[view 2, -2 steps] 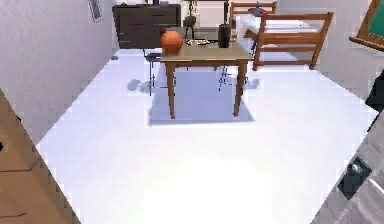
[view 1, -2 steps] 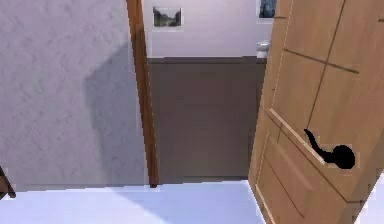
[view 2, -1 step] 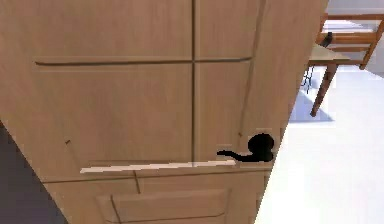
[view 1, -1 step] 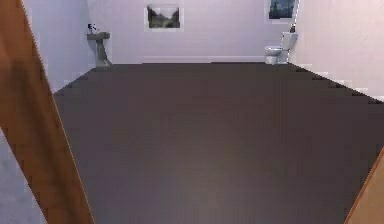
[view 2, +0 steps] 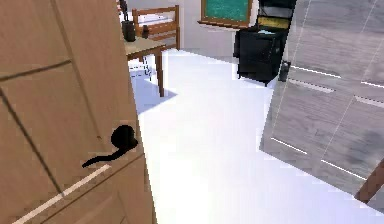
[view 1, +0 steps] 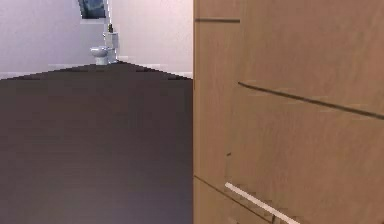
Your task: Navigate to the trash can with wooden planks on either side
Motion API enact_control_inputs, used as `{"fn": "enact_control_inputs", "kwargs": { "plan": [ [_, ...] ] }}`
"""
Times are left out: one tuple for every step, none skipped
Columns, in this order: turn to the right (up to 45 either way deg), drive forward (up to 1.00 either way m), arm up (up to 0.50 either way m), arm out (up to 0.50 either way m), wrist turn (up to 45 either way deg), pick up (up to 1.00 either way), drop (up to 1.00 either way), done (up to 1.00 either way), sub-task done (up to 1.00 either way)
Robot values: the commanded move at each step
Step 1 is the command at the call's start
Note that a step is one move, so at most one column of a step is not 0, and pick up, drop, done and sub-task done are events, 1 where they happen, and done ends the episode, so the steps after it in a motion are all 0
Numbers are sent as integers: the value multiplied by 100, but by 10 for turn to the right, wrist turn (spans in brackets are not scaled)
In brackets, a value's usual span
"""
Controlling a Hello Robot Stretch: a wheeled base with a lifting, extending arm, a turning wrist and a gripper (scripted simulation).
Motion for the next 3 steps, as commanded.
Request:
{"fn": "enact_control_inputs", "kwargs": {
  "plan": [
    [0,30,0,0,0,0,0,0,0],
    [-450,0,0,0,0,0,0,0,0],
    [-30,0,0,0,0,0,0,0,0]
  ]
}}
